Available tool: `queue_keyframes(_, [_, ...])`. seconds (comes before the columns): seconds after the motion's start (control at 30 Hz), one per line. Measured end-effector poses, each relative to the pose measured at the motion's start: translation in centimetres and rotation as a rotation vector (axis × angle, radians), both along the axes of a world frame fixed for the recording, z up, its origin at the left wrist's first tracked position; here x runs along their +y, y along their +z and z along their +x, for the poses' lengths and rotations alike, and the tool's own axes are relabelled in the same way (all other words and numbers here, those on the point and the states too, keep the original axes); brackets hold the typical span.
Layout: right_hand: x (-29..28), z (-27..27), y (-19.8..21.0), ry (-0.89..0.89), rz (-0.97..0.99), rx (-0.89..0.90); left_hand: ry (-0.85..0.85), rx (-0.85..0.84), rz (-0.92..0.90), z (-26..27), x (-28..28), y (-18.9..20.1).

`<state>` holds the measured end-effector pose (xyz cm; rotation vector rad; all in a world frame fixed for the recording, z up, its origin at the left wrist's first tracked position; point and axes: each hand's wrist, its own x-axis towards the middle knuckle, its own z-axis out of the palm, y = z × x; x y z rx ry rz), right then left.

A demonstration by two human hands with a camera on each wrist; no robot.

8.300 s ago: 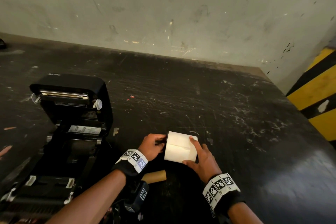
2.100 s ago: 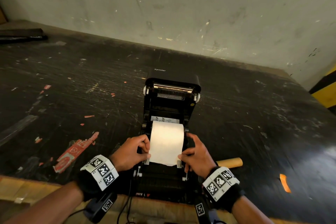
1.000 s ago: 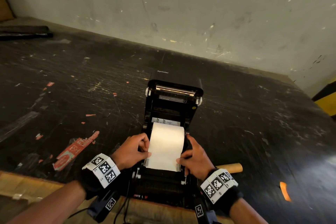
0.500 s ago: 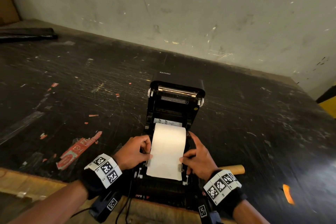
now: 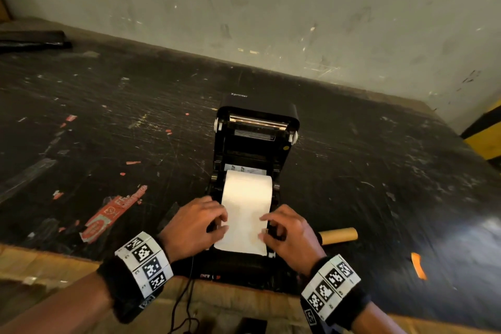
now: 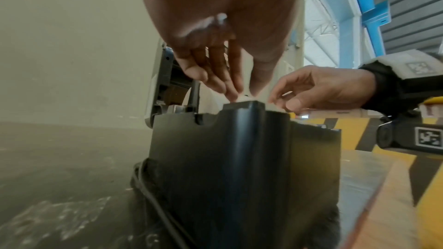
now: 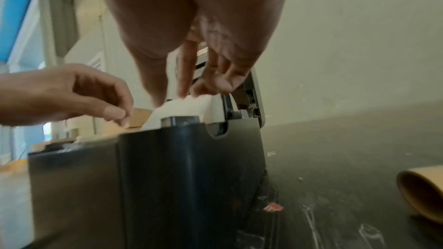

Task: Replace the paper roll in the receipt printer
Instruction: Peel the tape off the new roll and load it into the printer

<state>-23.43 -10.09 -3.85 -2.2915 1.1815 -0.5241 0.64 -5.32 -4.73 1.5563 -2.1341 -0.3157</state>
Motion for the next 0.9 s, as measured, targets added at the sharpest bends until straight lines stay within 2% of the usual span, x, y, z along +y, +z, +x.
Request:
queue_keyframes(0.1, [0.9,-0.1,-0.9,0.190,0.002,0.145,-0.231,-0.117,0.032,-0.4,0.6,-0.9])
queue_keyframes(0.17, [1.0,-0.1,-1.2,0.217,-0.019,0.193,-0.276,-0.169,0.054,-0.5,0.6,-1.6])
queue_keyframes(0.47, [1.7,-0.1,-2.4,0.175,-0.150,0.027,-0.257,-0.140,0.017,-0.5,0.5,-1.7])
queue_keyframes(0.9, [3.3,-0.7,-2.1,0.210,-0.153,-0.003,-0.211,-0.071,-0.037,-0.8,3.4,-1.2])
